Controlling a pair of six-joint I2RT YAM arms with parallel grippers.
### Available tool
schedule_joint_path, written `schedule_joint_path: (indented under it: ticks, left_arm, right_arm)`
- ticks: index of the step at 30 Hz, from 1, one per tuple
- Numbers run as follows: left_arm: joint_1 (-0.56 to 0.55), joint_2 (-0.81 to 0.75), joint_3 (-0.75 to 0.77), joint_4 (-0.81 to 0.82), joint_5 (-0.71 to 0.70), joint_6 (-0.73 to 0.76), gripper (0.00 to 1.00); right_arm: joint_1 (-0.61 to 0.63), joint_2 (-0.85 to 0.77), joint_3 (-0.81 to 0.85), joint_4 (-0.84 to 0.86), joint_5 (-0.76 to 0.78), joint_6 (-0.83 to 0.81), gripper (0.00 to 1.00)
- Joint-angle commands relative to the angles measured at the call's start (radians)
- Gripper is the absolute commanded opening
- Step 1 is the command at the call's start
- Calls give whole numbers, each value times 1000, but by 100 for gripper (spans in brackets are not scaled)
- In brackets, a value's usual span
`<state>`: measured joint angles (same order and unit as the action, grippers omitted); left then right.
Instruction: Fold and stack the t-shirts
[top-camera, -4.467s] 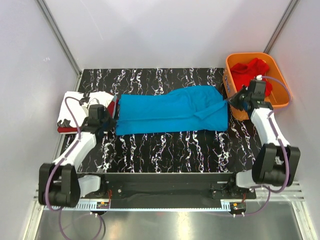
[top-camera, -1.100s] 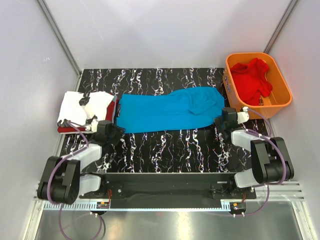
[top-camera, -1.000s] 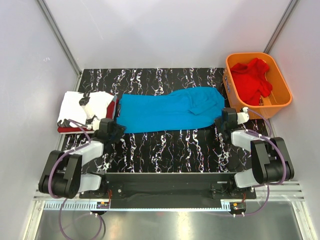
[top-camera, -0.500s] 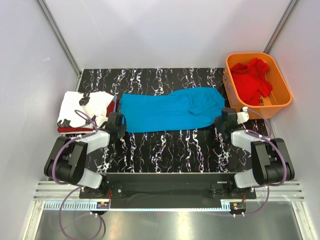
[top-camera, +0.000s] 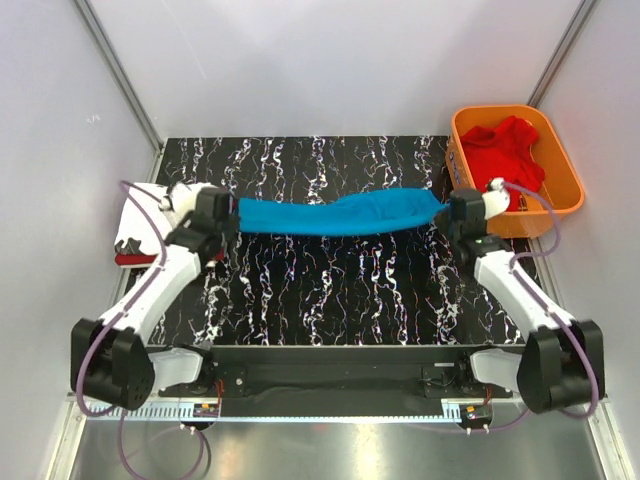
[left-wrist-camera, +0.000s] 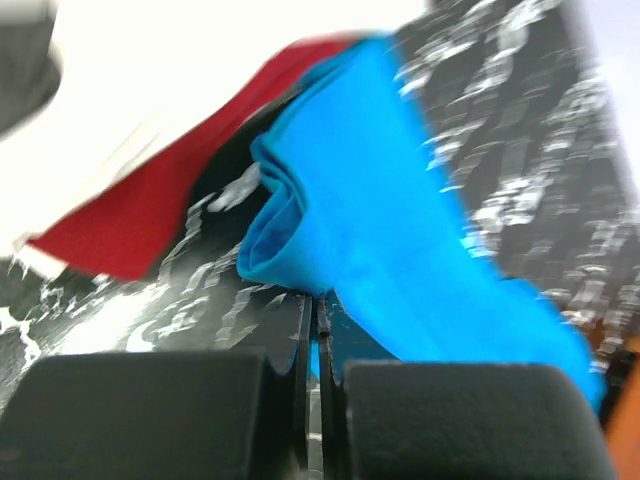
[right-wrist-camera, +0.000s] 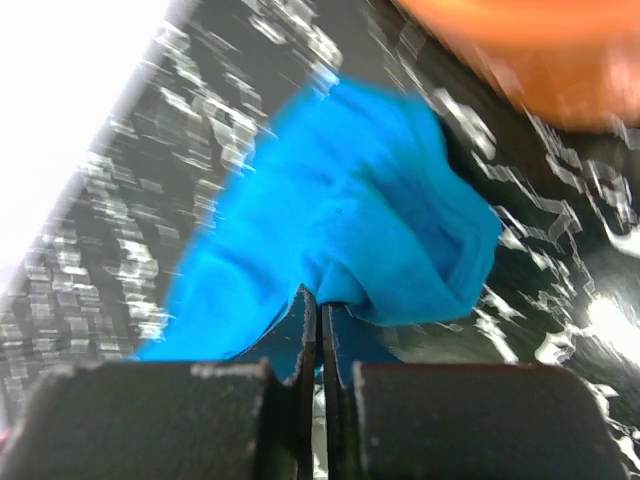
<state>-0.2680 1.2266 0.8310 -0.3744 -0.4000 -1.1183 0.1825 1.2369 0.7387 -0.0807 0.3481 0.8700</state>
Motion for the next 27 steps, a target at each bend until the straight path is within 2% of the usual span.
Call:
schedule_joint_path:
  ticks: [1, 2, 7, 13, 20, 25, 27]
  left_arm:
    - [26, -82, 207, -188, -65, 123, 0]
    - [26, -107, 279, -211, -63, 156, 0]
    - [26, -298, 411, -284, -28, 236, 0]
    - [26, -384, 540, -382, 18, 268, 0]
    - [36, -314, 582, -388, 29, 276, 0]
    - [84, -141, 615, -319, 107, 278, 0]
    - [113, -72, 680, -310, 159, 275, 0]
  right_arm:
    - [2, -118, 187, -200, 88, -103, 0]
    - [2, -163, 249, -256, 77, -118, 0]
    - [2, -316, 389, -355, -41, -213, 0]
    - [2, -433, 553, -421, -142, -258, 0]
    - [2, -303, 688, -495, -113, -319, 0]
    - [2, -156, 697, -429, -84, -313, 0]
    - [-2, -87, 743, -403, -84, -299, 0]
